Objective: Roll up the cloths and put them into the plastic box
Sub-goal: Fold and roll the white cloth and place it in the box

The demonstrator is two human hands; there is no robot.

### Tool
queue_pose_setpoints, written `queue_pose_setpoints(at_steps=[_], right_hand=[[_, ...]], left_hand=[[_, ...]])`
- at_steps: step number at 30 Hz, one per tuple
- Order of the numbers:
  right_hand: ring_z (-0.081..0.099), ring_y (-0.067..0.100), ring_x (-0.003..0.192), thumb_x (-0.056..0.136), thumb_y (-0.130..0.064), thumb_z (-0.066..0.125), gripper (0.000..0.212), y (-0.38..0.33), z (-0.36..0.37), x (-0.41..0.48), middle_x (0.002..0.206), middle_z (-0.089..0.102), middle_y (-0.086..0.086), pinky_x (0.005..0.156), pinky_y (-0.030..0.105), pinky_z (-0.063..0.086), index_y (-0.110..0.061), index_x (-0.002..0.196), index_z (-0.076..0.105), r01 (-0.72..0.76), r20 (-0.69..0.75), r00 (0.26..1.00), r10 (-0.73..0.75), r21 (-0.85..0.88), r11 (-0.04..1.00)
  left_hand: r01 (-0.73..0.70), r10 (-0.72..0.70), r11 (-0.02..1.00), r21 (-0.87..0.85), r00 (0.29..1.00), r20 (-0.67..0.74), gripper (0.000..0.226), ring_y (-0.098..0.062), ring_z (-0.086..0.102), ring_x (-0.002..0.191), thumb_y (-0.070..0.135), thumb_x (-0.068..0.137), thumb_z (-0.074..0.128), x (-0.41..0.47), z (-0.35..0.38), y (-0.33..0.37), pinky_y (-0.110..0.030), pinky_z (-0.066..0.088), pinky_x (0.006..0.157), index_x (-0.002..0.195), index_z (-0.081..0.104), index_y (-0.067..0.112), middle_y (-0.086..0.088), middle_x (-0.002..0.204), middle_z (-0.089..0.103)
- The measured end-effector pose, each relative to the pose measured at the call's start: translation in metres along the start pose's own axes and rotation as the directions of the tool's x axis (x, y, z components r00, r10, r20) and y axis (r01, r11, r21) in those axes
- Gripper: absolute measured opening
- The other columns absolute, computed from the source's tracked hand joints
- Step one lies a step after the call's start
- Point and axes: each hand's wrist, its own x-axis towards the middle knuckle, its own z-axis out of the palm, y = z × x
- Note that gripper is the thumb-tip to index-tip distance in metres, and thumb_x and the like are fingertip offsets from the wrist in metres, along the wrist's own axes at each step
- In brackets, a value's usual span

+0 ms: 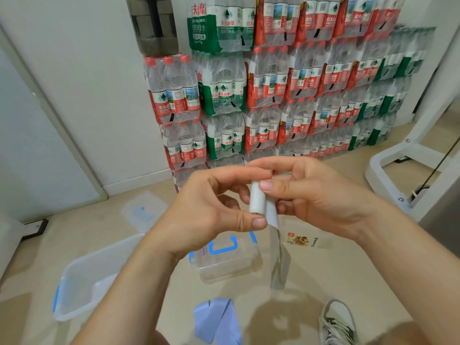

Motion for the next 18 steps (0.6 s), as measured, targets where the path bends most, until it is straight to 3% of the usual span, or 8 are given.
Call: queue_pose_setpoints(at_steps=[6, 8, 10, 12, 15, 18], right_hand=[[0.067, 0.011, 0.08, 0.079, -0.014, 0.07, 0.037, 0.001, 0.003, -0.002, 0.1, 0.074, 0.011, 0.062, 0.017, 0.049, -0.008, 0.116, 0.067, 0.0, 0.084, 0.996, 0.006, -0.071, 0.997], [0.066, 0.011, 0.079, 0.078, -0.012, 0.067, 0.038, 0.004, 0.005, 0.001, 0.101, 0.074, 0.013, 0.063, 0.019, 0.049, -0.008, 0.116, 0.066, 0.013, 0.026, 1.0, -0.012, -0.03, 0.999], [0.067, 0.013, 0.078, 0.078, -0.009, 0.066, 0.037, 0.006, 0.008, 0.004, 0.1, 0.074, 0.015, 0.063, 0.019, 0.051, -0.005, 0.114, 0.066, 0.062, -0.075, 0.995, -0.059, 0.039, 0.997], [0.068, 0.014, 0.073, 0.071, -0.009, 0.068, 0.037, 0.007, 0.009, 0.007, 0.089, 0.075, 0.013, 0.06, 0.019, 0.054, -0.001, 0.108, 0.067, 0.13, -0.182, 0.978, -0.105, 0.135, 0.982], [0.069, 0.014, 0.068, 0.067, -0.008, 0.069, 0.032, 0.007, 0.012, 0.008, 0.078, 0.074, 0.01, 0.059, 0.019, 0.055, -0.003, 0.098, 0.067, 0.191, -0.271, 0.953, -0.133, 0.201, 0.961], [0.069, 0.015, 0.068, 0.076, 0.0, 0.067, 0.019, 0.008, 0.015, 0.009, 0.077, 0.074, 0.01, 0.06, 0.021, 0.056, -0.007, 0.094, 0.066, 0.198, -0.297, 0.945, -0.138, 0.181, 0.963]], left_hand=[[-0.031, 0.033, 0.995, 0.09, 0.999, -0.015, 0.062, -0.037, 0.06, 0.089, 0.003, 0.052, 0.081, -0.004, -0.001, 0.001, -0.045, 0.052, 0.089, 0.106, 0.07, 0.032, -0.016, 0.098, 0.07], [-0.023, 0.023, 0.999, 0.049, 1.0, -0.006, 0.071, -0.04, 0.058, 0.095, -0.002, 0.057, 0.079, -0.004, -0.004, -0.002, -0.04, 0.055, 0.085, 0.115, 0.065, 0.035, -0.007, 0.107, 0.071], [-0.011, 0.01, 1.0, -0.025, 0.999, -0.045, 0.074, -0.03, 0.062, 0.088, -0.005, 0.063, 0.078, -0.002, -0.006, -0.006, -0.029, 0.056, 0.075, 0.123, 0.059, 0.035, -0.001, 0.113, 0.069], [0.019, -0.034, 0.994, -0.106, 0.99, -0.136, 0.059, -0.018, 0.065, 0.079, 0.004, 0.067, 0.081, 0.0, -0.007, -0.007, -0.026, 0.055, 0.072, 0.116, 0.062, 0.032, -0.002, 0.106, 0.069], [0.083, -0.127, 0.975, -0.207, 0.97, -0.208, 0.03, -0.016, 0.065, 0.066, 0.024, 0.067, 0.076, 0.002, -0.005, -0.006, -0.026, 0.056, 0.066, 0.097, 0.072, 0.019, -0.008, 0.084, 0.072], [0.09, -0.146, 0.977, -0.194, 0.942, -0.303, 0.021, -0.011, 0.062, 0.058, 0.021, 0.07, 0.072, 0.004, -0.003, -0.007, -0.022, 0.054, 0.058, 0.09, 0.075, 0.013, -0.003, 0.07, 0.073]])
